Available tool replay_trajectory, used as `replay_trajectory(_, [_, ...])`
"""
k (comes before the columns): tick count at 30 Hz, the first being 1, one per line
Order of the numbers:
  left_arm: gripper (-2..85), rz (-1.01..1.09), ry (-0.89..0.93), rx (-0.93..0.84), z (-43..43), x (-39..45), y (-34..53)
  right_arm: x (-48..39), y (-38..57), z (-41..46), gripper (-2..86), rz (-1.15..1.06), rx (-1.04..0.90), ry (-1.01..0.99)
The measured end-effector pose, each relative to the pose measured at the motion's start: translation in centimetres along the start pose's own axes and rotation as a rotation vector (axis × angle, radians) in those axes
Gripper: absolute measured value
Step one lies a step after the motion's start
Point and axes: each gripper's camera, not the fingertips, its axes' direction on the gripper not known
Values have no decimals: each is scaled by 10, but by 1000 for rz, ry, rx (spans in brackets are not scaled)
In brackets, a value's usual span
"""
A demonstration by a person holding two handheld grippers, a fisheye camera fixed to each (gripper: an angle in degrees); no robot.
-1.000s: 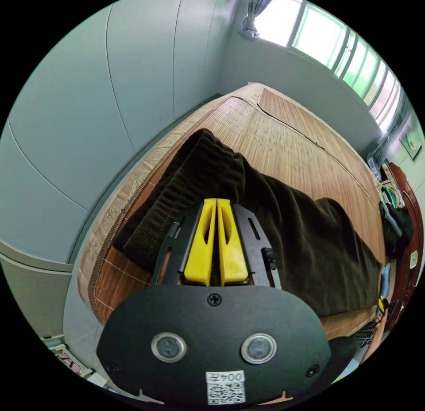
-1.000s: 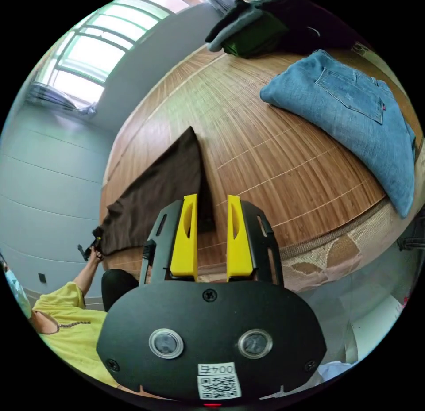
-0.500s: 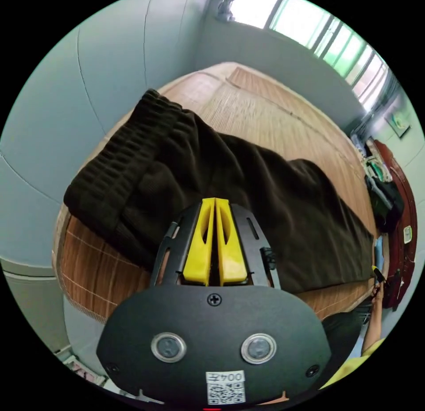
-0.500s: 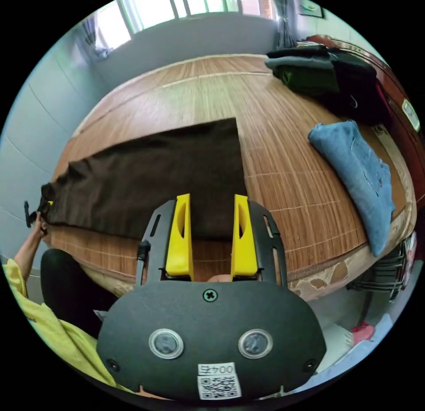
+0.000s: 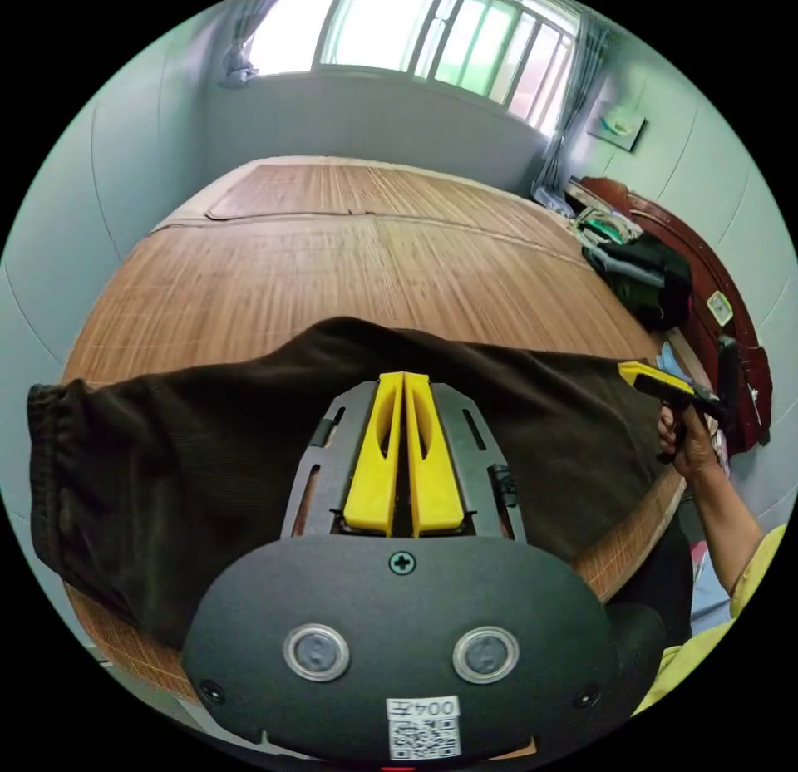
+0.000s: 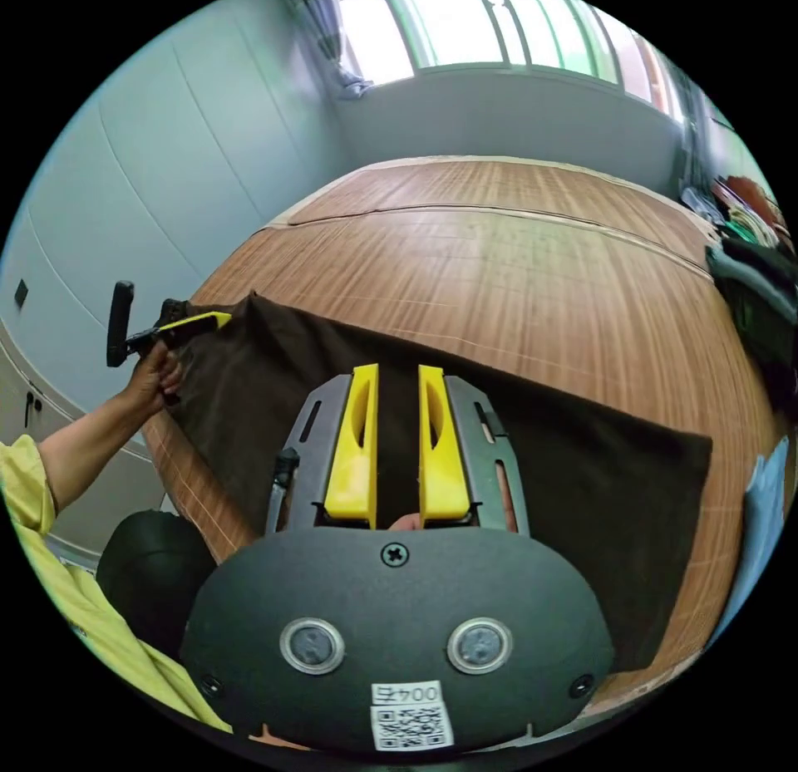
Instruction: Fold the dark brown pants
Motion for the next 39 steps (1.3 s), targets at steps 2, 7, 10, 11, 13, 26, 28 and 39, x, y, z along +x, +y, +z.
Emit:
replay_trajectory(2, [1, -24, -2, -112, 33, 2, 4, -19, -10, 30, 68, -34, -26, 10])
replay_trajectory(7, [3, -53, 42, -92, 40, -10, 3, -26, -16, 73, 82, -44, -91, 84])
replay_trajectory(10, [5, -98, 99, -86, 43, -23, 2, -32, -14, 94, 71, -68, -130, 127])
replay_trajectory(11, [5, -98, 100, -84, 44, -24, 2, -34, -13, 102, 55, -79, -147, 174])
replay_trajectory(13, [5, -86, 87, -81, 44, -23, 1, -34, -14, 110, 38, -99, -154, 240])
replay_trajectory(26, [4, -97, 117, -72, 49, -38, -6, -3, -6, 117, 108, -63, -112, 136])
replay_trajectory(28, [4, -98, 120, -72, 50, -40, -7, 8, -3, 124, 101, -48, -102, 121])
replay_trajectory(39, [4, -104, 129, -73, 48, -50, -10, 134, 60, 59, 177, 204, -125, 352])
